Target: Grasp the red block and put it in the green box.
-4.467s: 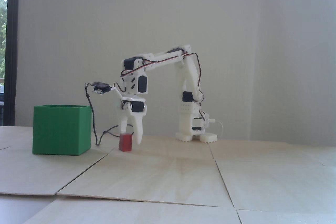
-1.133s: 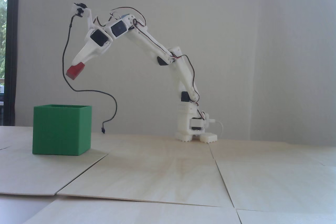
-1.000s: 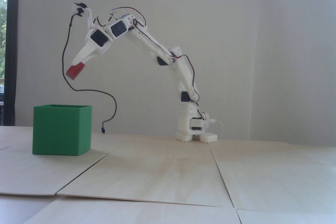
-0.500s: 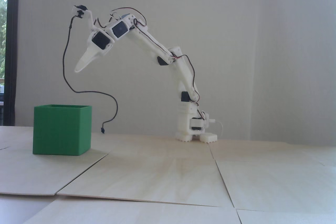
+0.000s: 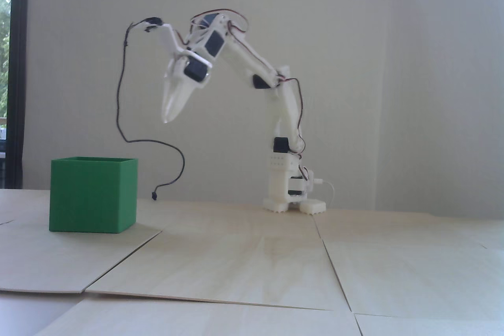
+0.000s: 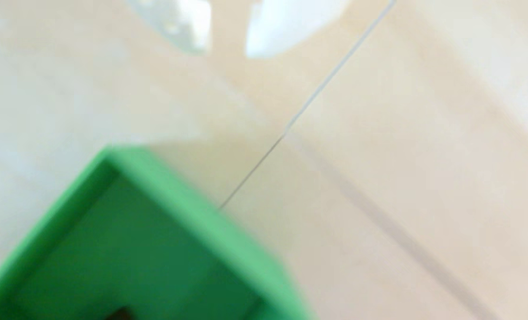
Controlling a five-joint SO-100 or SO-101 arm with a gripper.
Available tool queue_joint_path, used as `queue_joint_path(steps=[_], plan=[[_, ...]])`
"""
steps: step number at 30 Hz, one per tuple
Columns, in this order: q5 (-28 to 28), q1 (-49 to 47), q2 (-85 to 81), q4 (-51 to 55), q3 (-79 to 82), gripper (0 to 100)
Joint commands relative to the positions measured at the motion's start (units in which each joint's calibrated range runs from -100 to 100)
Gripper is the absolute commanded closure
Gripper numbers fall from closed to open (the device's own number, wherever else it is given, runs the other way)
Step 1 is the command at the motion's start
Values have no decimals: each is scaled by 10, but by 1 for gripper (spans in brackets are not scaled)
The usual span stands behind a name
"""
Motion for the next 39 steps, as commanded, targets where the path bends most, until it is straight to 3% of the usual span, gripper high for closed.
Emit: queue_joint_path(steps=[1, 4, 11, 26, 37, 39], plan=[[4, -41, -243, -100, 263, 98], [4, -126, -444, -229, 551, 98], [6, -249, -637, -311, 834, 98], [101, -269, -1036, -319, 1299, 98], [111, -269, -1099, -35, 1329, 98], [107, -269, -1099, -26, 1329, 98]])
